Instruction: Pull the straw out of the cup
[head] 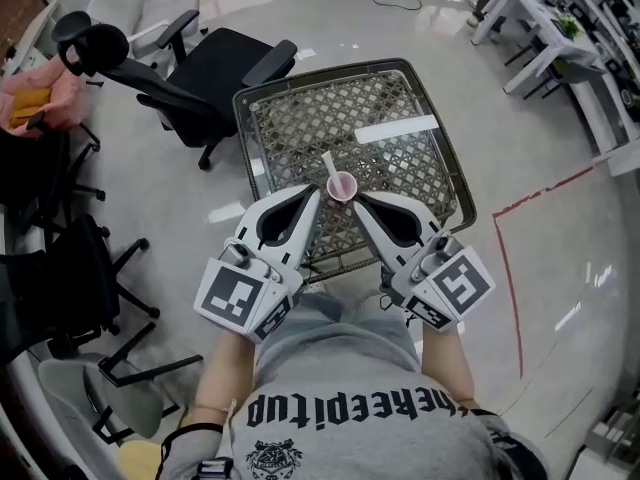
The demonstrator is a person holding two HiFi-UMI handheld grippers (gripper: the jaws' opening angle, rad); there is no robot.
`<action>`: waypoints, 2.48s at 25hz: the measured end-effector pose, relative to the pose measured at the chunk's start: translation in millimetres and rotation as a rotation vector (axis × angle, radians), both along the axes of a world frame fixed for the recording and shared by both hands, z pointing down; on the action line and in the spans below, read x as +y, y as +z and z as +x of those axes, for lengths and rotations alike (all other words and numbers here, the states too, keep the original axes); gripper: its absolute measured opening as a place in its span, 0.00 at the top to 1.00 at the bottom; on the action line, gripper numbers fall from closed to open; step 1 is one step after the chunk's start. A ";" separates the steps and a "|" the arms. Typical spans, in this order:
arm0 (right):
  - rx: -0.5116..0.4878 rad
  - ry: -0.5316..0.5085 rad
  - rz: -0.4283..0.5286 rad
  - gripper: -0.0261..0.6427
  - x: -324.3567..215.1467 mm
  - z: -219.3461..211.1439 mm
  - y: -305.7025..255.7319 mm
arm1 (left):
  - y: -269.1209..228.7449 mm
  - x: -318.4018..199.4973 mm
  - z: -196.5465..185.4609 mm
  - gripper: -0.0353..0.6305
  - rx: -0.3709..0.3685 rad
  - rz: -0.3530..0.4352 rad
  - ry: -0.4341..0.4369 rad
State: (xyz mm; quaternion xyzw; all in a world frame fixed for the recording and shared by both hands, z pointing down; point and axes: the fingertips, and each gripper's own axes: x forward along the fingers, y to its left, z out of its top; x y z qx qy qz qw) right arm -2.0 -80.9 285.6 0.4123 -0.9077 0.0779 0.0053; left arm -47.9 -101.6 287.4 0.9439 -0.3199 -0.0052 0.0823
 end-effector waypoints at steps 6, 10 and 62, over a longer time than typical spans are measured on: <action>0.022 0.016 -0.009 0.93 4.8 -11.5 3.9 | 5.9 -1.1 -8.7 0.91 0.008 -0.011 0.018; 0.031 0.025 -0.021 0.92 4.7 -9.3 6.4 | 6.6 -0.6 -3.6 0.91 0.014 -0.016 0.031; 0.204 -0.277 -0.384 0.83 -134.3 19.1 178.7 | 61.4 -101.5 -9.3 0.91 -0.009 -0.172 -0.373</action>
